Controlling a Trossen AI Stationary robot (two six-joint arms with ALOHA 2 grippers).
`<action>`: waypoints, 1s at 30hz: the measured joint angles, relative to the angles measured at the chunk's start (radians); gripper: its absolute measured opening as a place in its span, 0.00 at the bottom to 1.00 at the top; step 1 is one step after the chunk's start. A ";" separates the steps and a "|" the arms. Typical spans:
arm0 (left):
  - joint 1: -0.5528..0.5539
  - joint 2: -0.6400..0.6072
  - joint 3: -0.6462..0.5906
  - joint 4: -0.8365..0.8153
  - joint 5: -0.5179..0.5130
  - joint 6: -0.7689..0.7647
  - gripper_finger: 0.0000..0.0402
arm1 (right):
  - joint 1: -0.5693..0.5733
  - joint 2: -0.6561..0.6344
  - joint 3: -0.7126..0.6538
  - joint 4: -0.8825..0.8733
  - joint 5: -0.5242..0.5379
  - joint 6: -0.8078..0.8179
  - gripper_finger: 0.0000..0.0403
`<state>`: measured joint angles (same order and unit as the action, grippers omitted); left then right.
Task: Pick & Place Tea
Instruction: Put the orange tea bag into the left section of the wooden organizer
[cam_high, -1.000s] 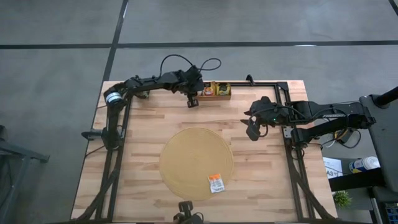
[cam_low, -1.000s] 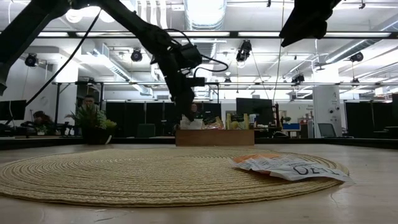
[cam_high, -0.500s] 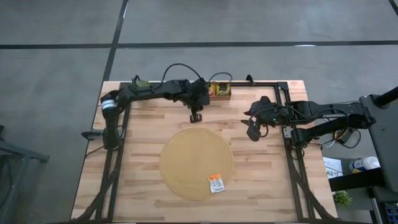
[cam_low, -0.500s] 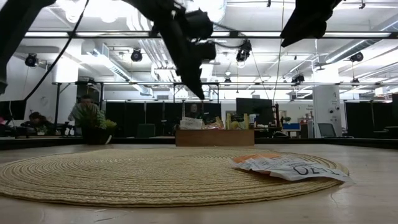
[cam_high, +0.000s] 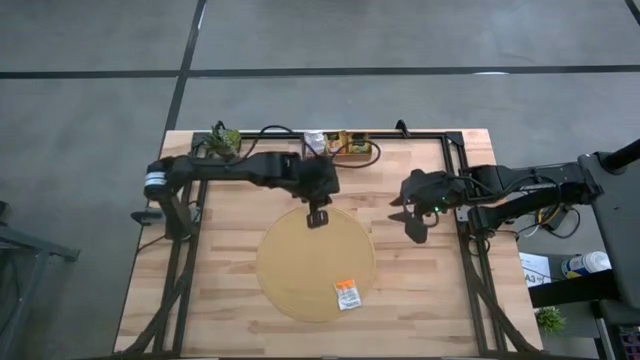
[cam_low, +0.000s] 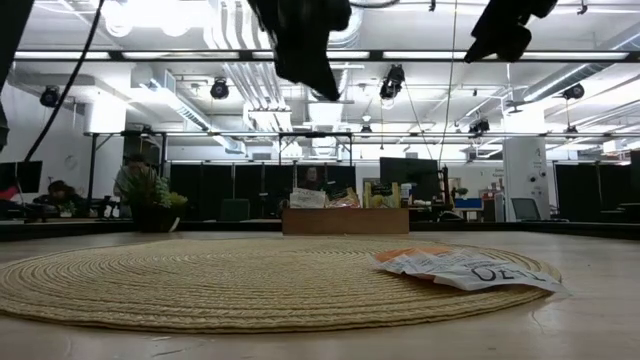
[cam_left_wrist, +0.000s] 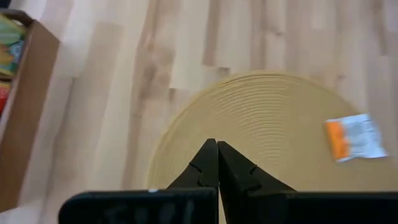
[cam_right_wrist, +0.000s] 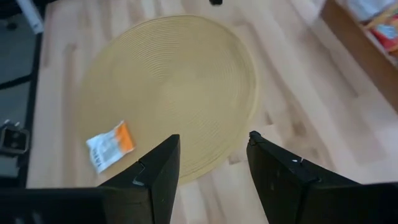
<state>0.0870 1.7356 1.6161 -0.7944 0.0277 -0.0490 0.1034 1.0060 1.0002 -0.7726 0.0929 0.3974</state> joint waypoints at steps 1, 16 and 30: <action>-0.015 -0.009 0.000 -0.001 -0.002 -0.020 0.00 | 0.016 0.003 0.000 0.003 0.000 0.000 0.45; -0.265 -0.059 -0.001 -0.028 -0.227 -0.189 0.00 | 0.278 0.242 0.001 0.192 -0.042 0.017 0.45; -0.456 -0.157 -0.001 -0.261 -0.326 -0.124 0.00 | 0.353 0.650 0.309 0.097 -0.015 0.636 0.48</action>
<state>-0.3692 1.5782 1.6149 -1.0555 -0.2983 -0.1734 0.4567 1.6555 1.3089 -0.6755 0.0781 1.0339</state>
